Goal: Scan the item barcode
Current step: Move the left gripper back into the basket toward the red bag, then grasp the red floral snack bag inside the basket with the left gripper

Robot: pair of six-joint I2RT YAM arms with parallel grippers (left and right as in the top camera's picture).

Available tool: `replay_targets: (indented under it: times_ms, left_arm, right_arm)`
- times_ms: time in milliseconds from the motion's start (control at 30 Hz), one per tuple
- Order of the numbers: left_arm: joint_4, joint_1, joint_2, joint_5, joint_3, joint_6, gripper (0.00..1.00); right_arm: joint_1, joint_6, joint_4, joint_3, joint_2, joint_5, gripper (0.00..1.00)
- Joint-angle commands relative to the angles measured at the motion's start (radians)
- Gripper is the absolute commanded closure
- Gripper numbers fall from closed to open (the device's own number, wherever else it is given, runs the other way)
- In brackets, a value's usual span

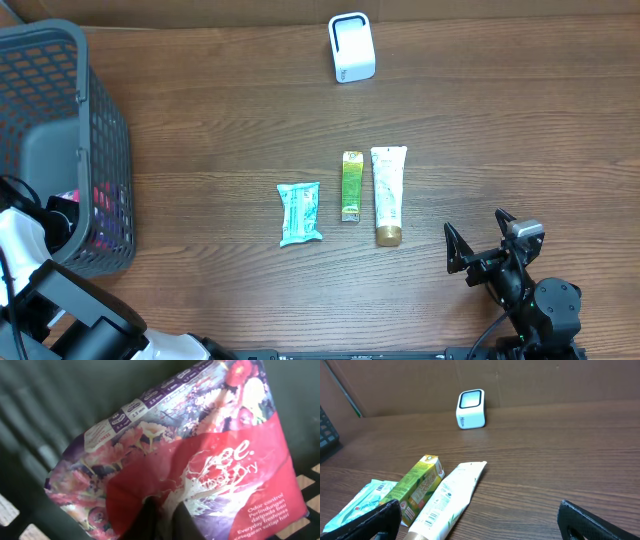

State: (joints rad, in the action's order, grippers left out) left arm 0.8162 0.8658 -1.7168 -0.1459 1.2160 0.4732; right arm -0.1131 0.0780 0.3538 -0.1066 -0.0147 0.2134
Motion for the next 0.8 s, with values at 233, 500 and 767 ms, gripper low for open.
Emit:
replay_targets:
  times_ms: [233,500,767]
  left_arm:
    - [0.101,0.003,0.003,-0.038,0.149,-0.006,0.96]
    - [0.202,0.003,0.003,-0.030,0.357,-0.066,0.96]
    - [0.172,0.002,-0.024,0.066,0.283,-0.182,0.06]
  right_arm:
    - [-0.006,0.005,0.020,-0.007,0.012,0.013,0.00]
    - [-0.006,0.005,0.020,-0.007,0.012,0.013,0.00]
    - [-0.006,0.005,0.020,-0.007,0.012,0.013,0.00]
